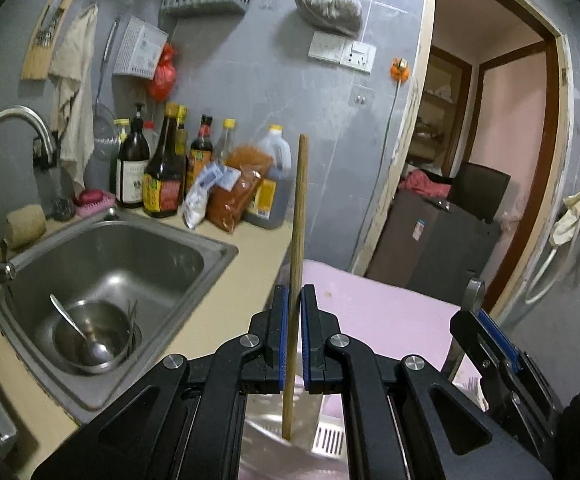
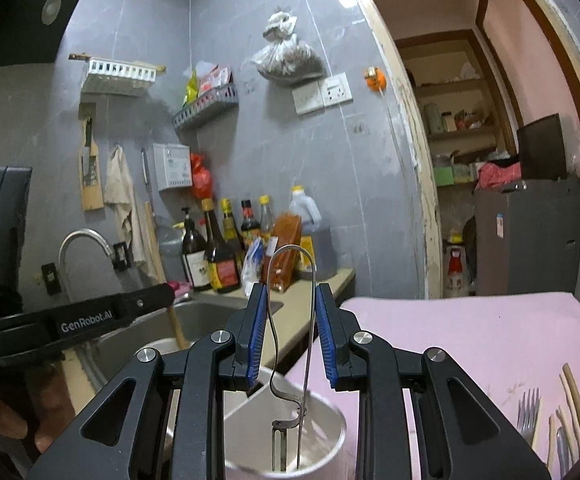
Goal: Organize utensils
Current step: 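Open the left tool to drop the chopstick in the holder while the right drops the tongs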
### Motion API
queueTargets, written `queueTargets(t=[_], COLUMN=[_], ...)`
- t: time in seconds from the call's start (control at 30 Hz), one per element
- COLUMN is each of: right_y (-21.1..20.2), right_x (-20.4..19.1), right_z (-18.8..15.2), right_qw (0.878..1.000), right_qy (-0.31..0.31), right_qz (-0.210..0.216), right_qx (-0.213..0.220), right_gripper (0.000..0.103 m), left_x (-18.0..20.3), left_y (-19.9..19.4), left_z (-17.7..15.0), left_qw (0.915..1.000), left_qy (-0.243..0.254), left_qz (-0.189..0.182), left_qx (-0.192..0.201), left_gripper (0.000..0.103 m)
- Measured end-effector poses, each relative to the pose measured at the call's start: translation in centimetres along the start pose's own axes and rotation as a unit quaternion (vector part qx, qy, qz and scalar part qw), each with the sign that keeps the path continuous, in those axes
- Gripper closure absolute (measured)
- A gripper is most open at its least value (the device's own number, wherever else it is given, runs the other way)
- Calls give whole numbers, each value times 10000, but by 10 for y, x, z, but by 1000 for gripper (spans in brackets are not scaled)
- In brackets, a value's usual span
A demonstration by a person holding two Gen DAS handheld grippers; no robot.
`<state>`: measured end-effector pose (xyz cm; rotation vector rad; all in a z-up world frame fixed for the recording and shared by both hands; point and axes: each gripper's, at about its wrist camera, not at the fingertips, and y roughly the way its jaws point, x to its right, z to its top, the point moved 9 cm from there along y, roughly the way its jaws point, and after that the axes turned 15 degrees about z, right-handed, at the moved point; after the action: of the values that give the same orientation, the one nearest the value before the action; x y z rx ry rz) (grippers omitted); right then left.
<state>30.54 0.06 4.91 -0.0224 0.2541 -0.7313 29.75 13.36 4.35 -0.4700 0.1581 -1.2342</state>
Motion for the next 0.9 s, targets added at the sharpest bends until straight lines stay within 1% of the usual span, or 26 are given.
queueTargets(t=[0.2, 0.23, 0.27, 0.33, 0.37, 0.4, 0.47, 0.53, 0.57, 0.6, 0.63, 0.67, 0.77, 0.83, 0.87, 0.9], right_y=[-2, -3, -4, -7, -8, -9, -10, -13, -14, -16, -17, -19, -26, -33, -37, -41], right_x=[-3, -3, -3, -4, -4, -4, -4, -3, -2, -1, -1, 1, 5, 7, 9, 10], right_z=[-7, -7, -7, -4, -2, -1, 1, 3, 4, 5, 6, 7, 12, 18, 21, 24], right_qw=[9997, 9997, 9997, 9997, 9998, 9998, 9998, 9998, 9999, 9999, 9999, 10000, 10000, 9998, 9997, 9995], right_qy=[70, 80, 90, 79, 66, 58, 60, 63, 55, 43, 42, 50, 66, 28, -4, -37], right_qz=[113, 121, 133, 146, 142, 147, 154, 145, 126, 99, 85, 69, 4, -68, -117, -160], right_qx=[-202, -207, -204, -171, -158, -148, -140, -116, -86, -61, -43, -15, 72, 172, 214, 256], right_gripper=[80, 80, 80, 77, 76, 76, 75, 71, 69, 66, 62, 61, 54, 51, 50, 45], left_x=[-4, -4, -4, -4, -4, -3, -2, -1, -1, -2, -4, -5, -7, -5, -4, -3], left_y=[-5, -6, -7, -9, -11, -12, -16, -19, -22, -25, -28, -31, -41, -50, -53, -57], left_z=[-2, -2, -2, -2, -1, 0, 2, 4, 7, 10, 13, 16, 24, 27, 28, 29], left_qw=[9997, 9997, 9996, 9997, 9997, 9997, 9997, 9996, 9995, 9994, 9991, 9988, 9976, 9968, 9965, 9962], left_qy=[-40, -35, -34, -28, -22, -9, 68, 152, 166, 159, 132, 115, 143, 146, 132, 117], left_qz=[-189, -213, -237, -237, -235, -224, -227, -182, -155, -111, -49, -27, 80, 61, 45, 12], left_qx=[-123, -133, -138, -110, -57, -13, 66, 140, 219, 303, 402, 477, 673, 788, 822, 863], left_gripper=[99, 98, 96, 85, 77, 74, 73, 70, 64, 56, 53, 50, 49, 42, 35, 31])
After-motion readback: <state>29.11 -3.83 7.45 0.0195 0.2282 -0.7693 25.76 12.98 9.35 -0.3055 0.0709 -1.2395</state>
